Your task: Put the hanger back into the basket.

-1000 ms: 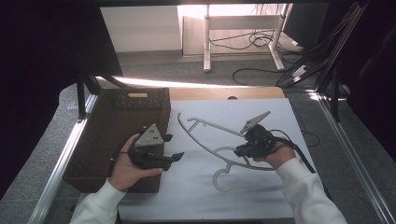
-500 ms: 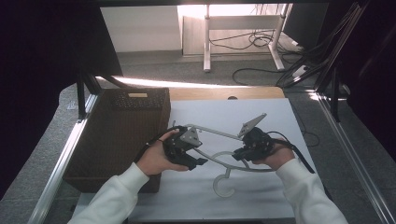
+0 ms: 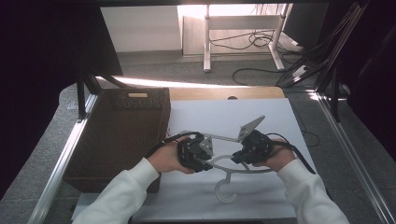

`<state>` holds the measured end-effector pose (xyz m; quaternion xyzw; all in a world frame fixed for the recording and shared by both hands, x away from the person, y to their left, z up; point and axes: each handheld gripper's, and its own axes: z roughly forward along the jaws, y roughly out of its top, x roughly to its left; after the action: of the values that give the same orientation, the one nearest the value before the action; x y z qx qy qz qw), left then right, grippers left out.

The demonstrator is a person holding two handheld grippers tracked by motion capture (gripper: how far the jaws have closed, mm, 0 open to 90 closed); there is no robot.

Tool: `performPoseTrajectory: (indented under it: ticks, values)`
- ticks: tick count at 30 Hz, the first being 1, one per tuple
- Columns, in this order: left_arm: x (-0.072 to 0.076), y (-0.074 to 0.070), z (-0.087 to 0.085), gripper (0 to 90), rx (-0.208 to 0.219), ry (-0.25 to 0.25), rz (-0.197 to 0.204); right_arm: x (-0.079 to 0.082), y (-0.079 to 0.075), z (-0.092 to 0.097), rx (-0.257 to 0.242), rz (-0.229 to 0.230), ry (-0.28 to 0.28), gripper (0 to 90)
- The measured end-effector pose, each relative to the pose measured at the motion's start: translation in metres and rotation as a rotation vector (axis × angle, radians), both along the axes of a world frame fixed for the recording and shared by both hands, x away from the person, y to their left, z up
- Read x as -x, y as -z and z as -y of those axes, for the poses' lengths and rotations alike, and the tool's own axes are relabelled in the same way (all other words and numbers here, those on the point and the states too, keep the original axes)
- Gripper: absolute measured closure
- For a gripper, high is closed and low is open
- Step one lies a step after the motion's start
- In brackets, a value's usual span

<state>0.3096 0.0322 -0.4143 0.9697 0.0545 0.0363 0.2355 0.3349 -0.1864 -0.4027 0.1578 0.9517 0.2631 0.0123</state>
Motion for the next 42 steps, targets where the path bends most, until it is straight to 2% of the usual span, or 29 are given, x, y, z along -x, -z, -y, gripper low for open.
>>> performPoseTrajectory:
  ticks: [1,4,5,10,13,14,23,25,26,28,29,30,31,33,35,36,37,39,40,41,42]
  values:
    - [0.001,0.002,0.003,68.3,-0.030,0.024,0.011,0.001,0.001,-0.001,0.014,0.006,-0.015,81.5]
    - [0.002,0.004,0.005,69.1,-0.050,0.029,0.025,0.001,0.001,-0.002,0.021,0.007,-0.030,81.6]
    - [0.001,0.005,0.006,68.3,-0.054,0.018,0.031,0.000,0.002,-0.002,0.026,0.007,-0.029,81.7]
    - [0.001,0.006,0.006,68.2,-0.058,0.014,0.040,-0.001,0.002,-0.002,0.018,-0.001,-0.028,81.6]
    - [0.003,0.008,0.007,71.0,-0.066,0.037,0.035,-0.002,0.003,-0.002,0.023,0.001,-0.031,81.0]
    - [0.004,0.008,0.009,73.8,-0.066,0.063,0.033,-0.003,0.004,-0.003,0.025,0.003,-0.031,79.9]
    - [0.006,0.008,0.010,76.8,-0.052,0.083,0.032,-0.004,0.007,0.000,0.011,-0.006,-0.015,77.5]
    - [0.005,0.007,0.009,77.2,-0.038,0.071,0.037,-0.004,0.005,0.001,-0.004,0.013,0.008,69.0]
    - [0.005,0.006,0.009,77.2,-0.030,0.062,0.045,-0.004,0.005,0.001,-0.004,0.013,0.008,69.0]
    - [0.004,0.004,0.008,77.7,-0.009,0.045,0.050,-0.004,0.003,0.001,-0.015,0.043,0.038,57.3]
    - [0.002,0.002,0.007,78.1,0.005,0.032,0.037,-0.005,-0.001,0.004,-0.024,0.091,0.081,48.8]
    - [0.002,0.001,0.006,78.3,0.015,0.016,0.048,-0.004,-0.004,0.007,-0.033,0.116,0.110,45.3]
    - [0.002,0.001,0.006,78.4,0.015,0.016,0.048,-0.003,-0.007,0.010,-0.050,0.133,0.143,43.8]
    - [-0.001,-0.001,0.004,78.6,0.041,-0.028,0.036,-0.001,-0.016,0.018,-0.099,0.166,0.185,40.8]
    - [-0.002,-0.002,0.003,78.7,0.044,-0.039,0.030,0.001,-0.027,0.028,-0.148,0.199,0.235,39.3]
    - [-0.004,-0.004,0.001,78.7,0.059,-0.057,0.027,0.003,-0.032,0.032,-0.178,0.209,0.256,38.3]
    - [-0.004,-0.004,0.001,78.7,0.059,-0.057,0.027,0.003,-0.032,0.032,-0.178,0.209,0.256,38.3]
    - [-0.006,-0.007,-0.001,78.7,0.081,-0.079,0.018,0.013,-0.045,0.044,-0.241,0.245,0.287,36.2]
    - [-0.008,-0.011,-0.003,78.8,0.101,-0.100,0.008,0.018,-0.048,0.048,-0.256,0.256,0.290,36.0]
    - [-0.008,-0.011,-0.003,78.8,0.101,-0.100,0.008,0.018,-0.048,0.048,-0.256,0.256,0.290,36.0]
    - [-0.010,-0.013,-0.004,79.0,0.109,-0.112,0.001,0.028,-0.052,0.055,-0.289,0.264,0.286,35.9]
